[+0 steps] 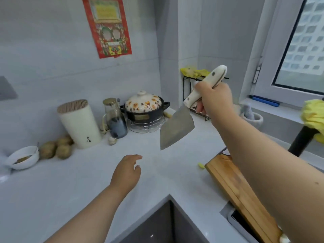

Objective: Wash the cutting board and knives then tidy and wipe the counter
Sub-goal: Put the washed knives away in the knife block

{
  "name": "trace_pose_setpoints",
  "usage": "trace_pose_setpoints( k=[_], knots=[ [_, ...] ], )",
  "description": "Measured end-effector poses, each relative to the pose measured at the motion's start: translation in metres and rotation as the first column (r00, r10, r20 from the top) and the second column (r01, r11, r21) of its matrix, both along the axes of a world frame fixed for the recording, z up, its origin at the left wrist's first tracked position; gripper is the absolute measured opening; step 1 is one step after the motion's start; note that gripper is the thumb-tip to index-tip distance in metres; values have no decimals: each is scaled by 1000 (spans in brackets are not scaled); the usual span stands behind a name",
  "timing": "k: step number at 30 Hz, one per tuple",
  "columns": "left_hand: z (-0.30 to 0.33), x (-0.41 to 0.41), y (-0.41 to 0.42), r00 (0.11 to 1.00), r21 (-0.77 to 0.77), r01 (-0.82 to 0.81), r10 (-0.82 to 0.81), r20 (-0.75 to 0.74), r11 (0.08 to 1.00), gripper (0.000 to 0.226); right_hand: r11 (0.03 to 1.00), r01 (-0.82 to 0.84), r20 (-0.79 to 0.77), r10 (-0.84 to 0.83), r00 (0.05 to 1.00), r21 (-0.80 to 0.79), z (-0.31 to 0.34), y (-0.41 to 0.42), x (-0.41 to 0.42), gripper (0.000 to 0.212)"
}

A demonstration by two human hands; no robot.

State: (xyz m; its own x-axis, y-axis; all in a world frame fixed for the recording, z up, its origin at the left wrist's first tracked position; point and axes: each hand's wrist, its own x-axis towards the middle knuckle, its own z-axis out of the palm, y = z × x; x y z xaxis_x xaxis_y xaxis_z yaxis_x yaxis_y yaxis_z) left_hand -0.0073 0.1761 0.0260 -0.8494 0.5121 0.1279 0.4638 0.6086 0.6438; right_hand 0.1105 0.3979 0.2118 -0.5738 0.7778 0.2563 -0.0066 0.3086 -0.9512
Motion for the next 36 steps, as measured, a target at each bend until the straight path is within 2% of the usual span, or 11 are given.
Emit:
trace_pose_setpoints(
  k=[3, 7, 10, 17, 21, 25, 30, 36],
  knots=[
    [1, -39, -40, 995, 28, -97, 98, -13, 995, 35, 998, -54, -103, 52, 993, -15, 11, -34, -48, 25],
    [13, -105, -92, 974, 71, -211, 216, -71, 975, 37, 995, -94, -162, 98, 982, 32, 27, -84, -117, 31],
    [25, -152, -128, 957, 100, -255, 266, -117, 962, 43, 990, -138, -203, 142, 969, 34, 40, -122, -170, 24],
    [55, -258, -175, 959, 24, -258, 259, -112, 966, 61, 981, -183, -275, 194, 941, 67, 58, -193, -281, 22],
    [67, -297, -180, 972, 67, -217, 222, -76, 974, 68, 974, -180, -251, 209, 945, 135, 58, -222, -329, 28],
    [65, -333, -180, 987, -13, -157, 156, -48, 987, 74, 968, -169, -209, 207, 956, 184, 55, -240, -368, 34],
    [60, -355, -176, 994, -93, -36, 25, -107, 995, 72, 960, -154, -161, 194, 968, 232, 48, -252, -397, 30],
    [49, -362, -179, 990, -47, -16, 10, -137, 999, 72, 943, -143, -116, 185, 976, 302, 48, -261, -413, 36]
  ],
)
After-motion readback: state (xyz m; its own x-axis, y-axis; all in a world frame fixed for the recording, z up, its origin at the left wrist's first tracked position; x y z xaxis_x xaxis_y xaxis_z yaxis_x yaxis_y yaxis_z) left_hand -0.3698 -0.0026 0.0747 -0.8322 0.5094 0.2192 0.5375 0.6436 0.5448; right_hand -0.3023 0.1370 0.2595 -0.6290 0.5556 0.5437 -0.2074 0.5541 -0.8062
